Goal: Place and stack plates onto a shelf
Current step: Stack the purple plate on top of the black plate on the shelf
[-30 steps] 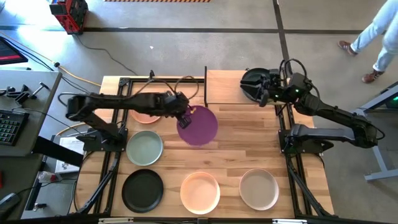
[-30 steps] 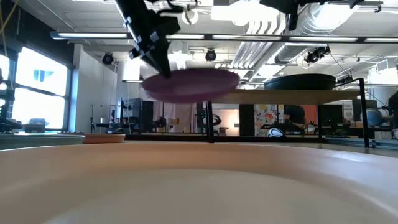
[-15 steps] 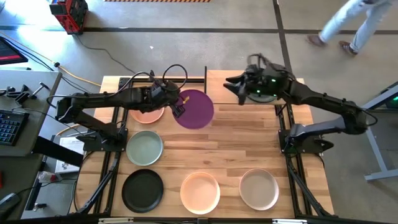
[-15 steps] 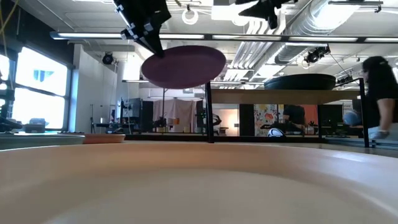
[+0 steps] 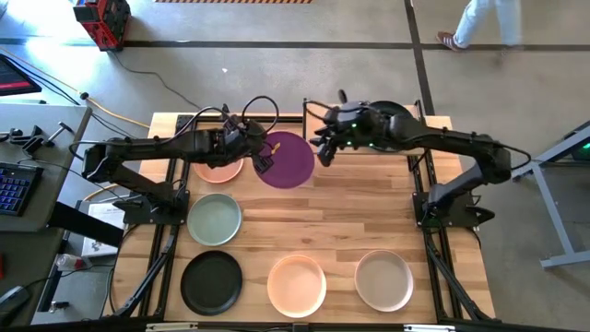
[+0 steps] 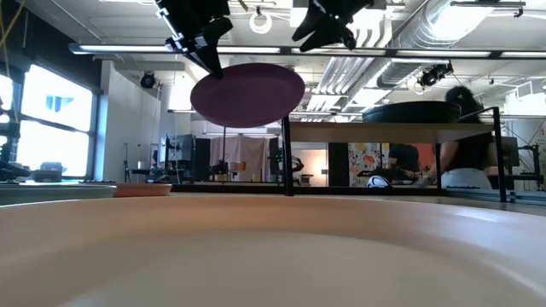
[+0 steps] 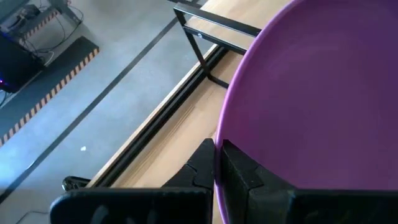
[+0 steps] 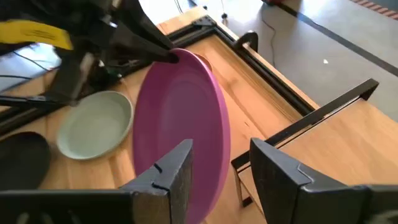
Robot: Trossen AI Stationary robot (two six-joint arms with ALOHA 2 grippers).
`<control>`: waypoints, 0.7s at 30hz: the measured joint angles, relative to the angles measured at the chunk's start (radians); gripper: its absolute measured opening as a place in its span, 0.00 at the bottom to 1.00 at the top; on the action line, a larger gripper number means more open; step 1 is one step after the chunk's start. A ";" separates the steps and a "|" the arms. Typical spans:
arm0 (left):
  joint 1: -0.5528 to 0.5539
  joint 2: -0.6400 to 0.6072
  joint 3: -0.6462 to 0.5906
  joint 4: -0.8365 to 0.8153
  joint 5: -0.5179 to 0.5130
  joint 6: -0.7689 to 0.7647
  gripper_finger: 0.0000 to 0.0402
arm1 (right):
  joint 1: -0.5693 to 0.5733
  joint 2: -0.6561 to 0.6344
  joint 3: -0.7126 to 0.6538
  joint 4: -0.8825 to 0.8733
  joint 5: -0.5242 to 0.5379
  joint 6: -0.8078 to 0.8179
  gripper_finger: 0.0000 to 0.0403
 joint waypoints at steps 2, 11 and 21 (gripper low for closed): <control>-0.004 0.000 0.000 0.000 0.001 0.000 0.00 | 0.008 0.023 0.004 -0.001 0.013 0.013 0.35; -0.013 0.000 0.000 0.000 0.028 0.016 0.00 | 0.044 0.087 0.004 -0.059 0.112 0.060 0.35; -0.013 0.000 0.000 0.009 0.029 0.028 0.00 | 0.052 0.106 0.004 -0.099 0.139 0.147 0.35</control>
